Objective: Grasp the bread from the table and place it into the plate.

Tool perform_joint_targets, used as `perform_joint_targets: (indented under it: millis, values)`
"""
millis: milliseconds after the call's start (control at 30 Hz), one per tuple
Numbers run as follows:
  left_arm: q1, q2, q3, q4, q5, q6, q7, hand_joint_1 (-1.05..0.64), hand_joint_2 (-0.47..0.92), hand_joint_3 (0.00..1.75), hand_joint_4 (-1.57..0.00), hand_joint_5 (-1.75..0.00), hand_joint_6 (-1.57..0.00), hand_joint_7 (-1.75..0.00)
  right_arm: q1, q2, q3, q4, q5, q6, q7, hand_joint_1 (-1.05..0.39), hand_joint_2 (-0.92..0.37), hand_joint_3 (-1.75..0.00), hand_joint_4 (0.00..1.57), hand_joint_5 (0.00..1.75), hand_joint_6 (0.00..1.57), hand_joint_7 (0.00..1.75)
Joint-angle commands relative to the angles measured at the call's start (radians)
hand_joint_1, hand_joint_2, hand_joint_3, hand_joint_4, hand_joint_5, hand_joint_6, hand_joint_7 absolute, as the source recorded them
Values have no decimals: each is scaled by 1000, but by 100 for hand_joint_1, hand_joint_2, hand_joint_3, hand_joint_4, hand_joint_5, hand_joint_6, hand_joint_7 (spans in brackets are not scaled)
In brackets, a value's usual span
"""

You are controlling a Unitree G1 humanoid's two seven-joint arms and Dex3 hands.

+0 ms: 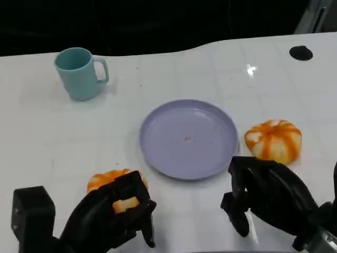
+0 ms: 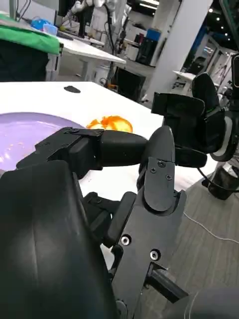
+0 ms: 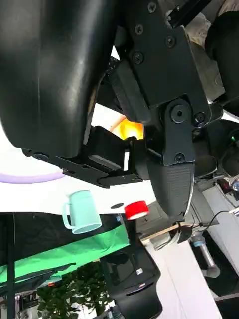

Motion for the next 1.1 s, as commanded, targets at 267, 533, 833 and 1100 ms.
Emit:
perform_joint_targets:
  millis: [267, 533, 833, 1100]
  values:
    - [-6, 11, 8, 11, 2, -12, -8, -63, 92, 28, -80, -175, -58, -175, -10, -4, -9, 10, 0, -9, -1, -96, -92, -41, 130, 158, 110, 150]
    - [11, -18, 3, 1, 61, -177, 10, -65, 92, 30, -63, -175, -43, -170, -10, -8, -10, 8, 1, -13, 5, -95, -92, -42, 129, 159, 108, 152]
    - [3, 115, -8, -134, 490, -390, 147, -72, 92, 28, -14, -114, -22, -61, -10, -12, -8, 1, -6, -5, -3, -95, -92, -44, 128, 158, 107, 152]
    - [-8, 259, -11, -329, 920, -273, 200, -81, 92, 22, -13, -75, -26, -16, -10, -5, -6, 0, 1, 1, -5, -94, -92, -43, 128, 158, 108, 150]
